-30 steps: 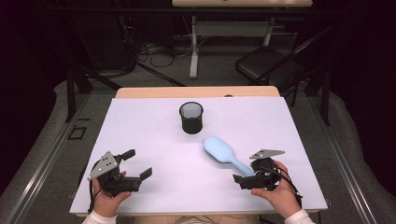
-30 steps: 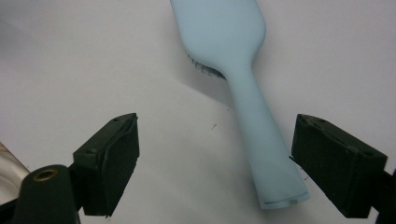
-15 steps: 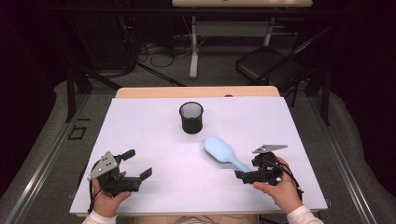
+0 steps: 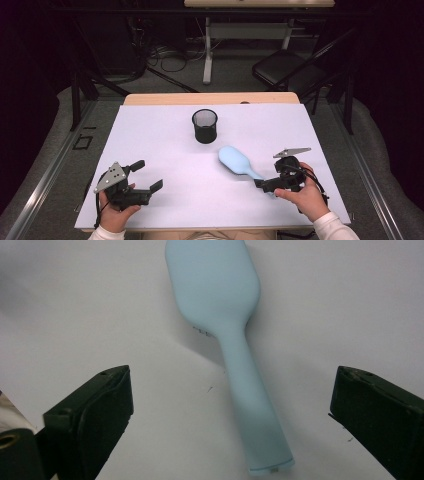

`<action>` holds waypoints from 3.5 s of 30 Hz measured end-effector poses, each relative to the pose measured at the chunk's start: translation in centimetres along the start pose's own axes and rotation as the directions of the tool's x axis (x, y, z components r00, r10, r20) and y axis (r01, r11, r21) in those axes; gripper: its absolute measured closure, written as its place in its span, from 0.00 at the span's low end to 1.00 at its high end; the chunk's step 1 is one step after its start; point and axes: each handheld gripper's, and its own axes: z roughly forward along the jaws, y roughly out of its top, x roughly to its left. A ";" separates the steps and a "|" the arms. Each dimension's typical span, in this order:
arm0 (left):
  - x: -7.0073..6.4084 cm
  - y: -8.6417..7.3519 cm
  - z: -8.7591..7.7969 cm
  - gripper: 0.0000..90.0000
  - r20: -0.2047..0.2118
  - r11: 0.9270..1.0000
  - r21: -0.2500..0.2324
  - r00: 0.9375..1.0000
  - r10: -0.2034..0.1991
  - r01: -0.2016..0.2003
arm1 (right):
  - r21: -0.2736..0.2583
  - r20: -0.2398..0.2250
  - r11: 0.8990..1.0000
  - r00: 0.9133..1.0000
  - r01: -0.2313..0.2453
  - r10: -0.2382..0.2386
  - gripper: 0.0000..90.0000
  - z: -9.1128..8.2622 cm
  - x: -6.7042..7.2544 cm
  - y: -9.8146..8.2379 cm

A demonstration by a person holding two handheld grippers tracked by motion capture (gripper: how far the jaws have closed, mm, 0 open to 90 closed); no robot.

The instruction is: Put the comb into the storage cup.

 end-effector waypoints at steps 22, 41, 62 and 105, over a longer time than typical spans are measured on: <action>0.0 0.0 0.0 0.03 -0.003 1.000 0.000 1.000 -0.002 0.002 | 0.030 0.005 0.987 0.987 0.157 -0.158 0.00 -0.3 0.6 2.3; 0.0 0.0 0.1 0.03 0.000 1.000 0.003 1.000 -0.002 0.002 | 0.112 -0.021 0.969 0.975 0.222 -0.221 0.00 0.9 0.2 3.5; 0.0 -0.1 0.1 0.03 0.003 1.000 0.004 1.000 -0.001 0.001 | 0.209 0.004 0.951 0.973 0.226 -0.233 0.00 3.6 0.4 4.1; 0.0 -0.1 0.1 0.03 0.003 1.000 0.006 1.000 -0.001 0.001 | 0.301 -0.001 0.901 0.945 0.311 -0.326 0.39 5.8 0.8 4.3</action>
